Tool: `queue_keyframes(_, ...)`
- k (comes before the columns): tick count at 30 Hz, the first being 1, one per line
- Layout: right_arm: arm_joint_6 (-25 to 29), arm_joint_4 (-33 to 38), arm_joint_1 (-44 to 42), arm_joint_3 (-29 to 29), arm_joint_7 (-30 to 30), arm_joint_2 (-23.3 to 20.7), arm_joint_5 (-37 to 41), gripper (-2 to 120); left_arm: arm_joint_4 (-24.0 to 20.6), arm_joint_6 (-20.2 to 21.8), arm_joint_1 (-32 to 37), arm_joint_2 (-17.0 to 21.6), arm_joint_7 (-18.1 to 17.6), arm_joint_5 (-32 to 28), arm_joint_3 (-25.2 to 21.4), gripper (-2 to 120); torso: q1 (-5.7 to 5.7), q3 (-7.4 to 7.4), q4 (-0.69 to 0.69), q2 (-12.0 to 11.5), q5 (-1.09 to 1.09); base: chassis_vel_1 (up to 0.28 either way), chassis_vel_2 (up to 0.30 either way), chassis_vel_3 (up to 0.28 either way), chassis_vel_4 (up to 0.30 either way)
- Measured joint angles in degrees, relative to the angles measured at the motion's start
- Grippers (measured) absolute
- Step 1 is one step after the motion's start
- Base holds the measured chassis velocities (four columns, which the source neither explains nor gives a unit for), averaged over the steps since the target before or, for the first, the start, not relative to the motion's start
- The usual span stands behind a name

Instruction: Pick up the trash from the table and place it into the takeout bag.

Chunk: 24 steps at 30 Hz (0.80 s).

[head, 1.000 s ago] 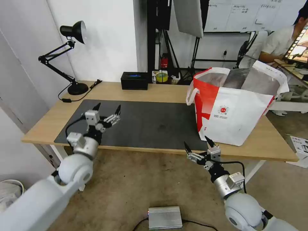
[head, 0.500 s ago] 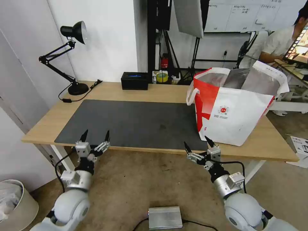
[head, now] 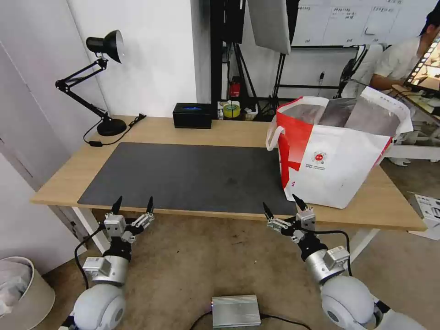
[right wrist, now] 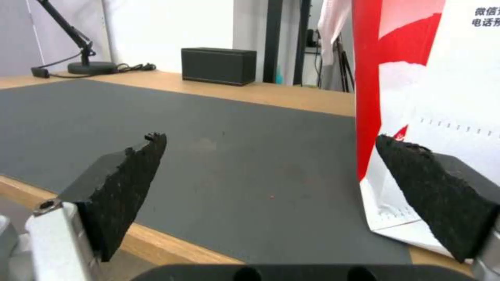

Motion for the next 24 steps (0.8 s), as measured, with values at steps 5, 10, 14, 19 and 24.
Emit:
queue_keyframes(5, 0.0, 0.0, 0.0, 0.0, 0.0, 0.0, 0.0, 100, -0.1, 0.0, 0.1, 0.0, 0.0, -0.1, 0.0, 100, 0.0, 0.0, -0.01, 0.0, 0.0, 0.0, 0.0, 0.0, 0.0)
queue_keyframes(10, 0.0, 0.0, 0.0, 0.0, 0.0, 0.0, 0.0, 100, -0.1, 0.0, 0.0, 0.0, 0.0, -0.1, 0.0, 100, 0.0, 0.0, -0.01, 0.0, 0.0, 0.0, 0.0, 0.0, 0.0)
queue_keyframes(14, 0.0, 0.0, 0.0, 0.0, 0.0, 0.0, 0.0, 100, -0.1, 0.0, -0.1, 0.0, 0.0, -0.2, 0.1, 100, 0.0, 0.0, -0.01, 0.0, 0.0, 0.0, 0.0, 0.0, 0.0)
queue_keyframes(19, 0.0, 0.0, 0.0, 0.0, 0.0, 0.0, 0.0, 100, -0.1, 0.0, -0.1, 0.0, 0.0, -0.2, 0.1, 100, 0.0, 0.0, -0.01, 0.0, 0.0, 0.0, 0.0, 0.0, 0.0)
queue_keyframes(24, 0.0, 0.0, 0.0, 0.0, 0.0, 0.0, 0.0, 100, -0.1, 0.1, -0.2, 0.0, 0.0, -0.2, 0.1, 100, 0.0, 0.0, -0.01, 0.0, 0.0, 0.0, 0.0, 0.0, 0.0)
